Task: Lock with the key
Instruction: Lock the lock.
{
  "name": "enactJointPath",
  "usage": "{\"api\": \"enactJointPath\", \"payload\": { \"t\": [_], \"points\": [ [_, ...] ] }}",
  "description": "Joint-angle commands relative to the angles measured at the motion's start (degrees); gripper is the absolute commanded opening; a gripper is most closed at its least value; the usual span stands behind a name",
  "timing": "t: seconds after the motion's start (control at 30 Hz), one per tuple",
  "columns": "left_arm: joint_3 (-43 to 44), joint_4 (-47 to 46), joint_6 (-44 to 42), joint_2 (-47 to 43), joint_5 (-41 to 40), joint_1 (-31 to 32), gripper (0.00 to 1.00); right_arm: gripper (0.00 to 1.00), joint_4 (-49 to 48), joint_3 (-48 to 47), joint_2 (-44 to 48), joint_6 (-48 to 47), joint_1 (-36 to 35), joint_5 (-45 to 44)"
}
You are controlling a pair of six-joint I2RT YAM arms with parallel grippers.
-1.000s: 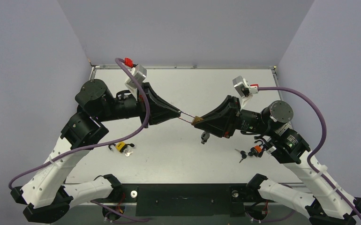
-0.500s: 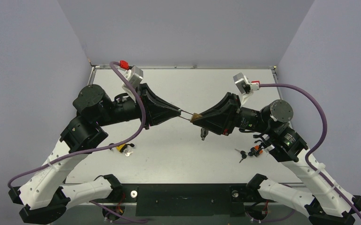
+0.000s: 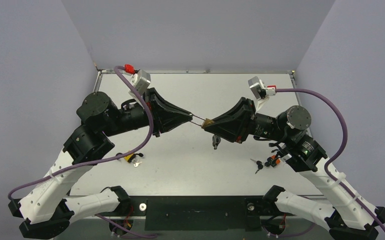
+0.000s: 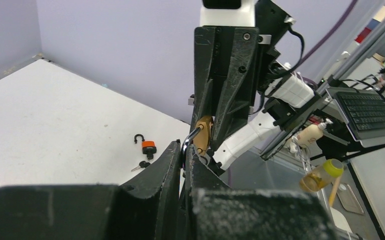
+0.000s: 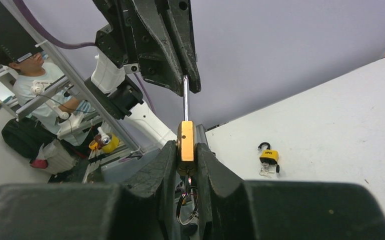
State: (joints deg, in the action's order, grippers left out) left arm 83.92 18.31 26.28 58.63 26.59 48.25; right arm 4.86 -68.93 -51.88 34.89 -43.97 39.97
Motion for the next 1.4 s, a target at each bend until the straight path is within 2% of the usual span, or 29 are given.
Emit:
{"api": "enactJointPath", "payload": {
  "t": [0.0,0.03,0.1,0.17,0.23,0.4,0.7,0.93,1.2,1.27,1.3,1.37],
  "points": [
    [-0.1,5.8,1.0,1.1,-6.0,2.1,0.00,0.30,-5.7,-0.1,-1.0,-3.1,0.6,-5.5],
    [0.2,5.5,1.0,0.6,-7.3,1.8,0.00,0.43,-5.7,0.3,-0.2,-3.6,0.8,-5.3],
    [1.4,5.8,0.8,0.2,-8.0,1.2,0.00,0.58,-5.7,1.7,0.9,-3.9,1.7,-5.0],
    [2.9,7.0,0.4,0.2,-8.4,0.8,0.00,0.67,-5.6,3.0,2.0,-4.2,3.1,-4.1],
    [4.4,8.4,-0.4,0.4,-8.7,0.4,0.00,0.72,-5.6,4.5,3.2,-4.5,4.0,-3.2],
    [8.4,10.9,-0.5,1.4,-8.0,-0.4,0.00,0.78,-5.1,9.5,6.4,-5.6,7.2,-1.9],
    [14.1,13.1,1.2,4.9,-5.2,-0.9,0.00,0.69,-8.5,15.1,7.0,-6.8,7.9,1.2],
    [15.2,12.5,2.1,6.2,-4.2,-1.0,0.00,0.65,-12.2,14.7,5.8,-4.8,7.8,2.2],
    [15.3,11.6,3.3,6.8,-3.9,-1.0,0.00,0.60,-11.6,14.2,5.2,-5.2,7.5,0.1],
    [15.6,11.6,3.5,7.0,-3.9,-1.0,0.00,0.55,-10.5,14.2,5.1,-6.0,7.4,-0.5],
    [15.7,11.6,3.5,6.9,-3.9,-1.0,0.00,0.49,-10.1,14.2,5.1,-6.3,7.3,-0.9],
    [15.9,11.5,3.5,7.0,-3.9,-1.1,0.00,0.41,-9.7,14.2,5.0,-6.5,7.3,-1.2]
  ]
}}
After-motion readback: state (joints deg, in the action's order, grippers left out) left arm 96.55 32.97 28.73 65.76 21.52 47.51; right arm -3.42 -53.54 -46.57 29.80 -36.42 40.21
